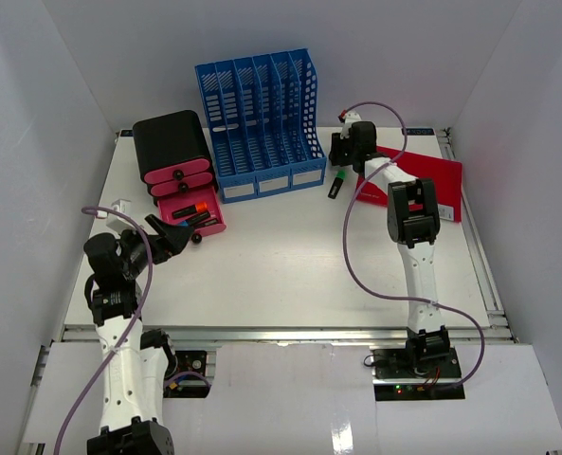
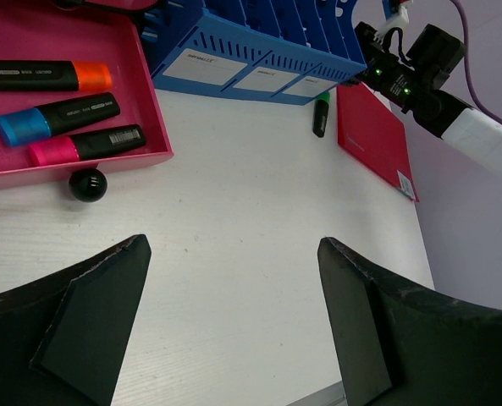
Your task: Organize the desk
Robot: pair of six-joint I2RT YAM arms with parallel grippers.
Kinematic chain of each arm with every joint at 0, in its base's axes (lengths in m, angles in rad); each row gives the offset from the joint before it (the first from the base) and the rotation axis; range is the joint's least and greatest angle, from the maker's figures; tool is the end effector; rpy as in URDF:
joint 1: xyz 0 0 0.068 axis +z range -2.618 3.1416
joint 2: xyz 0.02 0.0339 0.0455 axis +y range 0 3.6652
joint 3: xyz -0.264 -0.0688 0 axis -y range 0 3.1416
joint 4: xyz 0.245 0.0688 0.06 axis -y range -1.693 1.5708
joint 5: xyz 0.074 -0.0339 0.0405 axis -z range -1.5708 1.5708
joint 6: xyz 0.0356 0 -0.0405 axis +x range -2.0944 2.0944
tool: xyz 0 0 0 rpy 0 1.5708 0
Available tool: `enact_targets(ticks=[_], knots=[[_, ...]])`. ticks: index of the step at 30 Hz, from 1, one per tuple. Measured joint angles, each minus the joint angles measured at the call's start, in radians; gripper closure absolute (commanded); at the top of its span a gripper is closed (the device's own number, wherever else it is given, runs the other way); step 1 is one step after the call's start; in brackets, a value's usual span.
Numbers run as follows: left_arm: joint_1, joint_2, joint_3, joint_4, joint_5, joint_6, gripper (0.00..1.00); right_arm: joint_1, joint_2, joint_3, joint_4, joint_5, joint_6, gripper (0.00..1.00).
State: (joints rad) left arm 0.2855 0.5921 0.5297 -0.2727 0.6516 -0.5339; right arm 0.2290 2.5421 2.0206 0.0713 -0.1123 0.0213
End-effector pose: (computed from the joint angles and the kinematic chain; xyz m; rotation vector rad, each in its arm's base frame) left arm 0.1460 0.0204 0.2718 -0.3309 1.8816 -0.7863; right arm 0.5628 0.1353 0.1448 -0.2813 2.0090 0.2718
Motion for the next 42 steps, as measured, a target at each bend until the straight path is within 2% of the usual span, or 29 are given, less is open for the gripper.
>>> enact_targets(ticks=[12, 19, 22, 28, 31, 42], knots=[[0.000, -0.016, -0.010, 0.014, 0.016, 0.000, 0.08, -0.012, -0.201, -0.249, -0.058, -0.044, 0.006, 0.56], [0.000, -0.031, -0.013, 0.020, 0.024, 0.000, 0.09, -0.023, -0.300, -0.265, -0.087, -0.064, 0.009, 0.56], [0.000, -0.037, -0.013, 0.020, 0.029, 0.000, 0.09, -0.025, -0.310, -0.269, -0.097, -0.066, 0.005, 0.51], [0.000, -0.047, -0.014, 0.020, 0.039, 0.000, 0.08, -0.026, -0.328, -0.342, -0.143, -0.124, -0.111, 0.49], [0.000, -0.049, -0.014, 0.022, 0.043, 0.000, 0.08, -0.025, -0.352, -0.352, -0.187, -0.123, -0.126, 0.45], [0.000, -0.053, -0.019, 0.034, 0.046, -0.001, 0.08, 0.021, -0.448, -0.458, -0.205, -0.027, 0.076, 0.31]])
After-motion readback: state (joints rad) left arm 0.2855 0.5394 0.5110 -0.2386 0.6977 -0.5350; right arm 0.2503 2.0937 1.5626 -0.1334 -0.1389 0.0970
